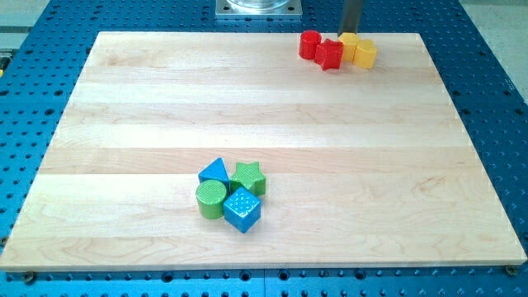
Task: Separate the red blocks
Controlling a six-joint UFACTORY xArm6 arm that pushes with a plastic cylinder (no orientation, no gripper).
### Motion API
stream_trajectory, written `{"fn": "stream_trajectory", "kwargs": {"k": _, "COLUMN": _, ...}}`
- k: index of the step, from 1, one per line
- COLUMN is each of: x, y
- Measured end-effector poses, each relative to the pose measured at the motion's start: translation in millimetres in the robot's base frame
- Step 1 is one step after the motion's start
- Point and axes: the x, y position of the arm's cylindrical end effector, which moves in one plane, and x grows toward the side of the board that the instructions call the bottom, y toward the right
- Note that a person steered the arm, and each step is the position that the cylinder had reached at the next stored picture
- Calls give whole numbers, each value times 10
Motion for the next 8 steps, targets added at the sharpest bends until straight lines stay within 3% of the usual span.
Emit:
{"fn": "stream_trajectory", "kwargs": {"k": 5, "x": 75, "y": -670}}
{"fn": "stream_trajectory", "kwargs": {"k": 6, "x": 247, "y": -638}}
{"fn": "stream_trajectory", "kwargs": {"k": 8, "x": 977, "y": -427}}
